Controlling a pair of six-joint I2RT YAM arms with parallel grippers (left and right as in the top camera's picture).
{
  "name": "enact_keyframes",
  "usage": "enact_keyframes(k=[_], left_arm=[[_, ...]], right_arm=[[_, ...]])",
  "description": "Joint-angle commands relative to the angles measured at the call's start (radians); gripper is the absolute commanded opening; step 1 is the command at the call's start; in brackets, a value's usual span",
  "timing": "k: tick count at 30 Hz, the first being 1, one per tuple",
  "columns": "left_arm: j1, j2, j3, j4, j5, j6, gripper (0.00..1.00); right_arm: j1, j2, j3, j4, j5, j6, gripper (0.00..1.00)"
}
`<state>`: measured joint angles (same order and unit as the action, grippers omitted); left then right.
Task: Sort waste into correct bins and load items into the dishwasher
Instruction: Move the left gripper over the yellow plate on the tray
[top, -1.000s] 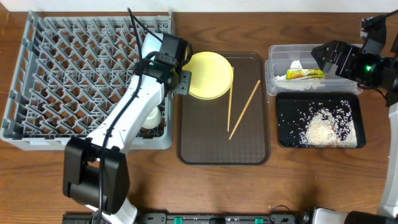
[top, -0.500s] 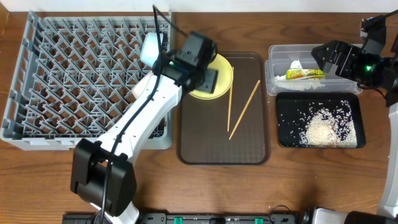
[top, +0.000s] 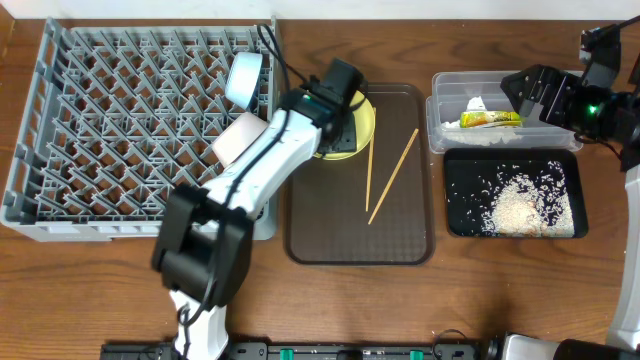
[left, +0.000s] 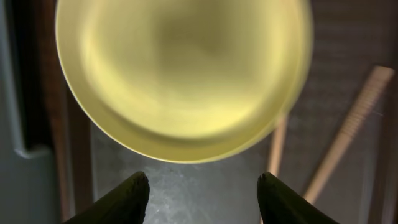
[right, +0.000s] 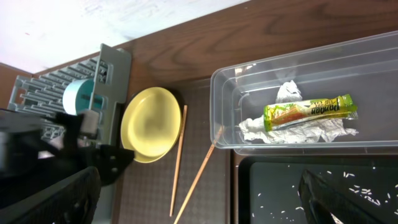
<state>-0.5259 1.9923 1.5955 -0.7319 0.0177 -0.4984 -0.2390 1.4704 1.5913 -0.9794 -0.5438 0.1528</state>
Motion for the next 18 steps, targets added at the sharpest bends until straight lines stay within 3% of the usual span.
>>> enact_keyframes(k=[1,6,18], left_arm=[[-0.013,0.054,0.004,-0.004,-0.060,-0.204,0.55],[-0.013,0.081,0.002,-0.009,-0.060,-0.222,0.49],[-0.014,0.115,-0.052,0.049,-0.109,-0.350,0.49]], right_arm=[[0.001,0.001,0.010,-0.002,0.003,0.007,0.99],[0.001,0.001,0.010,-0.002,0.003,0.007,0.99],[0.001,0.001,0.010,-0.002,0.003,0.007,0.99]])
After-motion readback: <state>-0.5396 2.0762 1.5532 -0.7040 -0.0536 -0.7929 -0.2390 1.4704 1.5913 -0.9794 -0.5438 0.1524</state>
